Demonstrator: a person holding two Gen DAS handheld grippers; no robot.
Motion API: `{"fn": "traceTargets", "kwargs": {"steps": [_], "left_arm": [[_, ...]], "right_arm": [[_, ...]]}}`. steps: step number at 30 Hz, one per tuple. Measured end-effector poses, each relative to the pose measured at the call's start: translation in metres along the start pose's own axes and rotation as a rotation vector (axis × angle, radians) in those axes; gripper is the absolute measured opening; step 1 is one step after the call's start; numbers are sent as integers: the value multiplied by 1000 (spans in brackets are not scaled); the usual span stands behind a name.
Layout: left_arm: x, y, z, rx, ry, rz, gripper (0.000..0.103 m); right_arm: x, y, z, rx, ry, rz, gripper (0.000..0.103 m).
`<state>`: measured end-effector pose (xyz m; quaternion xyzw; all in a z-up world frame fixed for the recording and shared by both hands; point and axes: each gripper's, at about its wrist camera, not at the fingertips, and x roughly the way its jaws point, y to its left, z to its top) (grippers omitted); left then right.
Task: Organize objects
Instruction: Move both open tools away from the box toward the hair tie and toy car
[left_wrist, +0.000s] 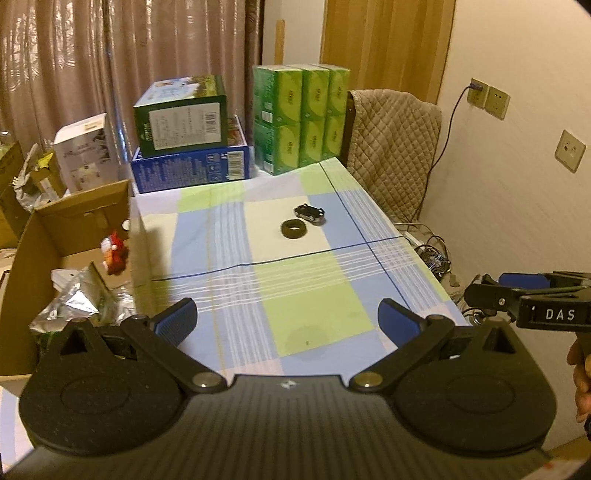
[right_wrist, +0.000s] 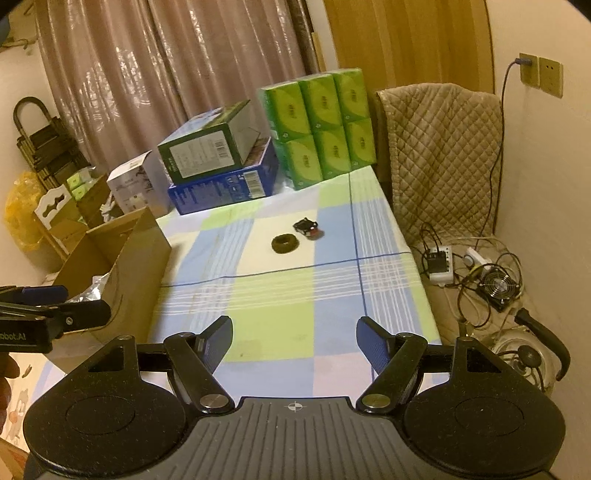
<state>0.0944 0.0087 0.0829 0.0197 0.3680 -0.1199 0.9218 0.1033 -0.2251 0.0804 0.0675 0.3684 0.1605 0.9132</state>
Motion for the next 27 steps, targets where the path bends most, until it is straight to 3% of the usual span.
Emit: {"fn": "traceTargets", "kwargs": {"steps": [16,27], "left_arm": [[26,-16,5,8,29,-51,102],[82,-22,17,13,47,-36,102]], "right_arm": [[-5,-9,10,-25,-18,-48,71],[39,-33,27,-68,6,-55,71]]}}
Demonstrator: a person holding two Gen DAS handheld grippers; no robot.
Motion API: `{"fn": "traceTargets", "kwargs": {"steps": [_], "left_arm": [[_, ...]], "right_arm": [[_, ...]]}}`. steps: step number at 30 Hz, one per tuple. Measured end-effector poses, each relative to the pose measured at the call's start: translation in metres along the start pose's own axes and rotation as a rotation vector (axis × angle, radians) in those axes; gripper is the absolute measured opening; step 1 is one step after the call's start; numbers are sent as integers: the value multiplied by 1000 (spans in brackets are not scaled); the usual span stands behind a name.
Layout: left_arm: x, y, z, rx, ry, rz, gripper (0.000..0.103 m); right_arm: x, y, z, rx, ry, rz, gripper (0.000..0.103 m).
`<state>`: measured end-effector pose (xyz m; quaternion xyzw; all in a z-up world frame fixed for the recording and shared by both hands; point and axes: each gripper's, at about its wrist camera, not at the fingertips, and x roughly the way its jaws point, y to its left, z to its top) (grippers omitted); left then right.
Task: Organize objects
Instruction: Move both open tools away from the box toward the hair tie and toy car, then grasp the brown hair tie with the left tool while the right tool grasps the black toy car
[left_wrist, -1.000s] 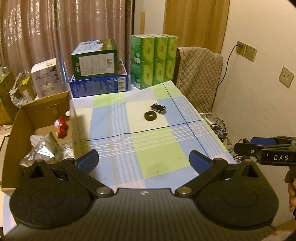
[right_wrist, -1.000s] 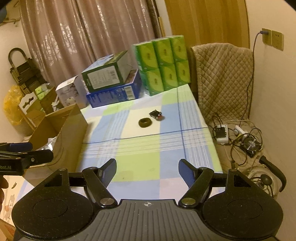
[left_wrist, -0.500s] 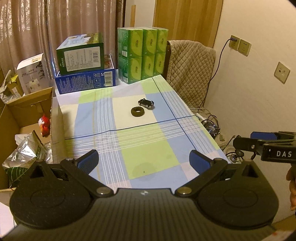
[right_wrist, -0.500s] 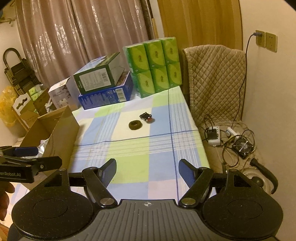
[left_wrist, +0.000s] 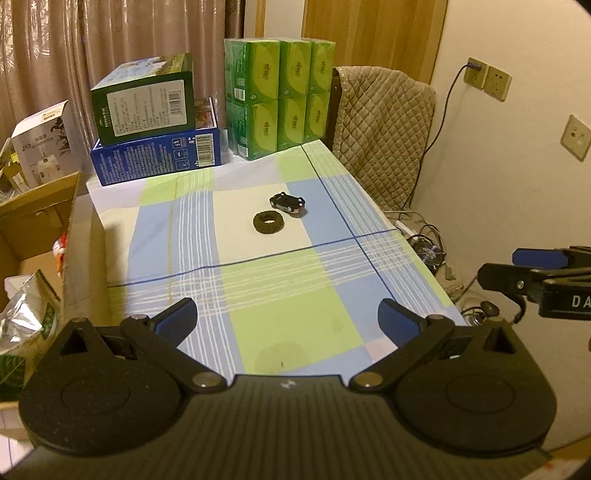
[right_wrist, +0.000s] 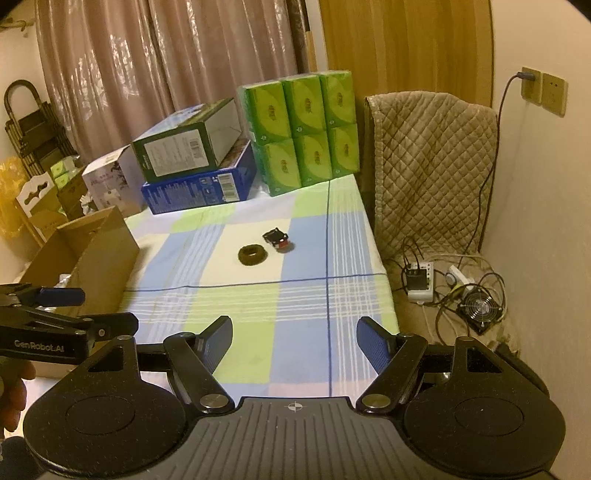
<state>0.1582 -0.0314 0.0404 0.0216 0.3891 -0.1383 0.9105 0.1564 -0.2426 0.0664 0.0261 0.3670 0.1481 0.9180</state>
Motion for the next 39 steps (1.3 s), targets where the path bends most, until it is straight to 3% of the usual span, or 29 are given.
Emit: {"fn": "traceTargets", "kwargs": {"steps": [18,34,39], "left_arm": [[157,21,44,-25,32,62,101],[266,29,70,38,40,54,85],[286,32,74,38,51,44,69]], "right_arm": [[148,-50,42,-102,73,30,71],[245,-70,60,-71,94,62,71],[259,-69,63,-77,97,63,71]]}}
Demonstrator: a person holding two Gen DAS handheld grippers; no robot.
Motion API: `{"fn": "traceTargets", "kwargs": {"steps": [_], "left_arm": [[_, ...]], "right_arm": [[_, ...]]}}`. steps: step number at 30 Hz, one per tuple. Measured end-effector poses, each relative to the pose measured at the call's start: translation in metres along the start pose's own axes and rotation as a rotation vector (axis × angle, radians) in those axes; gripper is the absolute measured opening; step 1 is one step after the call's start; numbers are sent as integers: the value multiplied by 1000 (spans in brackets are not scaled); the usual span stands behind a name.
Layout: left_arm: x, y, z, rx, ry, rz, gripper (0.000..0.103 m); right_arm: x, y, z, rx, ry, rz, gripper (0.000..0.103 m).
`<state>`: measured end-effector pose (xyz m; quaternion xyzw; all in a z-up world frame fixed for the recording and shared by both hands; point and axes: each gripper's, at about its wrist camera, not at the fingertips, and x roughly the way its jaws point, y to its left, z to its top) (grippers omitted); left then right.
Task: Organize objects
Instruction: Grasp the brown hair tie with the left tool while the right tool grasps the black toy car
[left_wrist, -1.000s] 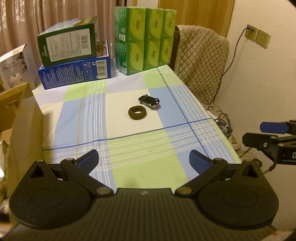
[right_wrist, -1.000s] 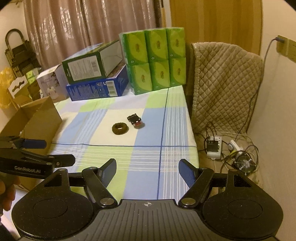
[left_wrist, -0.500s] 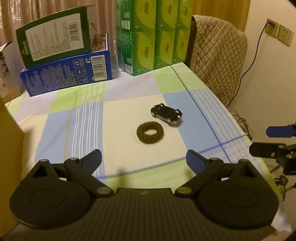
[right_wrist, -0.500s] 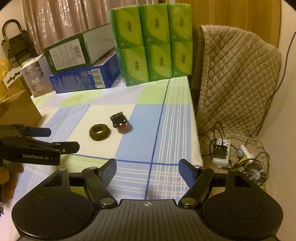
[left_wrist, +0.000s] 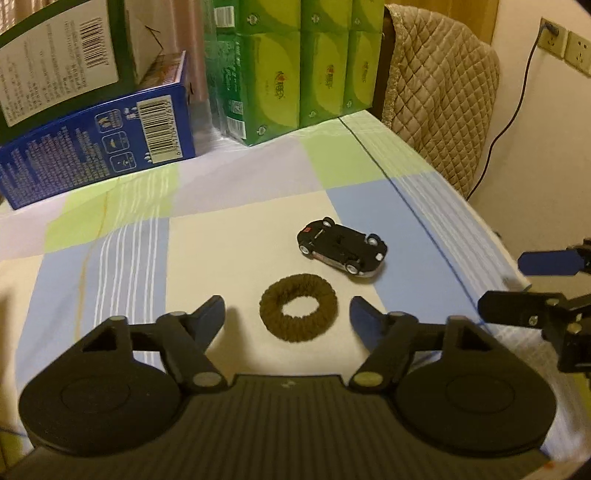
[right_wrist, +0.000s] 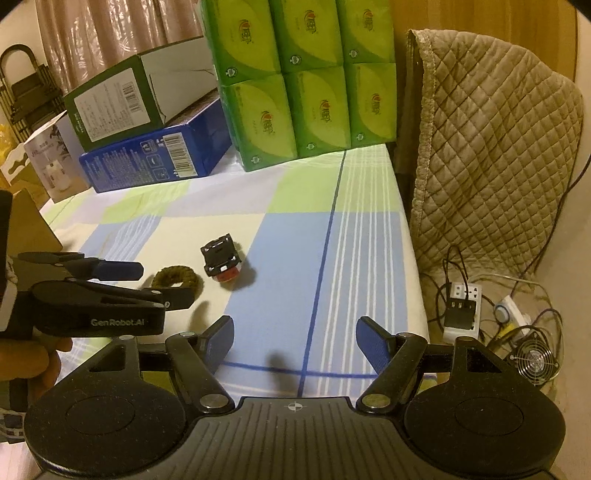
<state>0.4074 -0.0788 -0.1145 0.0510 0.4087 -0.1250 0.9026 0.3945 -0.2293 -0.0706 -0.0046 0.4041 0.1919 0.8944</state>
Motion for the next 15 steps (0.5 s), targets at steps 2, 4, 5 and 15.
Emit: {"fn": "traceTargets", "kwargs": {"steps": [2,4,5,15], "left_arm": [[5,1,1,1,-2,-5,65],[8,1,0,4,3,-11,60],[9,1,-1,15,1,-10,59],[-1,9,-4,2,0,21,16]], "right_arm": [[4,-1,2,1,0,-1,71],[7,-2,3,-1,2,-5,71],[9,-2,2,-3,4,-7,71],[17,4,3,-5,8,2,71]]}}
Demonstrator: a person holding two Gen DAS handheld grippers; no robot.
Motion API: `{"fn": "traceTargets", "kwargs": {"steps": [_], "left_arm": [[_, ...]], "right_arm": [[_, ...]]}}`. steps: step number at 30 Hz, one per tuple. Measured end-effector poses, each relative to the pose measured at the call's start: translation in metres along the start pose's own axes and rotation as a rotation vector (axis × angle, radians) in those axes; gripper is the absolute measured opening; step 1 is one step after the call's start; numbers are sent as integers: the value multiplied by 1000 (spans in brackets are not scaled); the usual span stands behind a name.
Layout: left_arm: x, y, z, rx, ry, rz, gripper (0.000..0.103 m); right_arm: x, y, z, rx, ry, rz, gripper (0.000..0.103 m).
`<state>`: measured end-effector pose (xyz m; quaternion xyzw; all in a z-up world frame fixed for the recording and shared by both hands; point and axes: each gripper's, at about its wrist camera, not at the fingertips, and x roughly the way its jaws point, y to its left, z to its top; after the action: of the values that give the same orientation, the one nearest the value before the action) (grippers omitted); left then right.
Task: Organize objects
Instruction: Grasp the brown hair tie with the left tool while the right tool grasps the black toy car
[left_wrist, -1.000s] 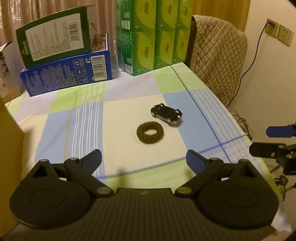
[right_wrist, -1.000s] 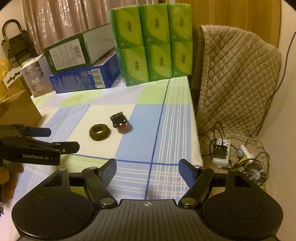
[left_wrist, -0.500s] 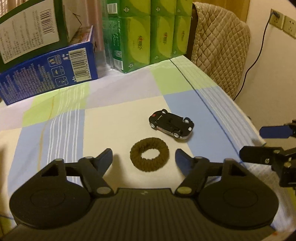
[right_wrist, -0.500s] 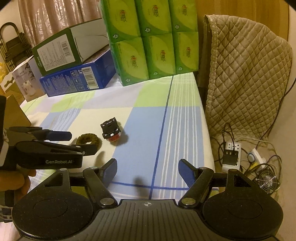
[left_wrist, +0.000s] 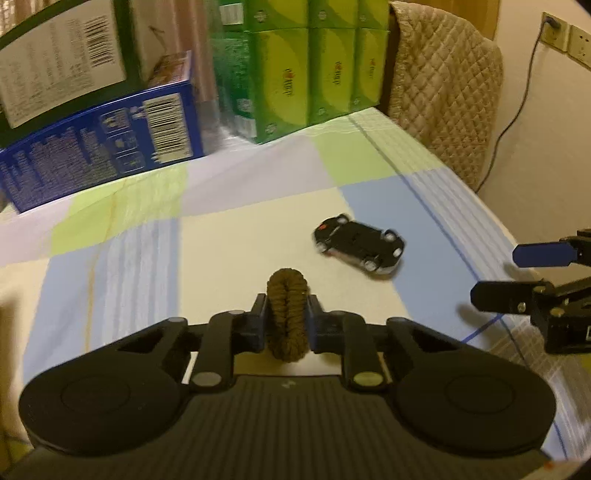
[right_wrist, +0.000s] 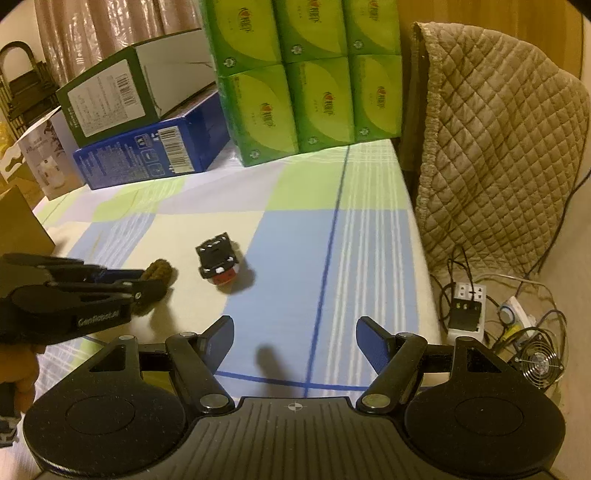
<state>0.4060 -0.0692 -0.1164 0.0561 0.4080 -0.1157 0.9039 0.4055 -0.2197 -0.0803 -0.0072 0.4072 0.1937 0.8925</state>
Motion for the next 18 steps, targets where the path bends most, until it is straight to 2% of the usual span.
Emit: {"fn": "traceTargets", "kwargs": {"steps": [7,18], "left_arm": [[-29,19,-13,-38,1,38,16],[-57,32,-21,-98,-24,0,16]], "right_arm": [[13,26,10,-58,-17,57,71],[55,52,30,-189,-3,111,71]]}}
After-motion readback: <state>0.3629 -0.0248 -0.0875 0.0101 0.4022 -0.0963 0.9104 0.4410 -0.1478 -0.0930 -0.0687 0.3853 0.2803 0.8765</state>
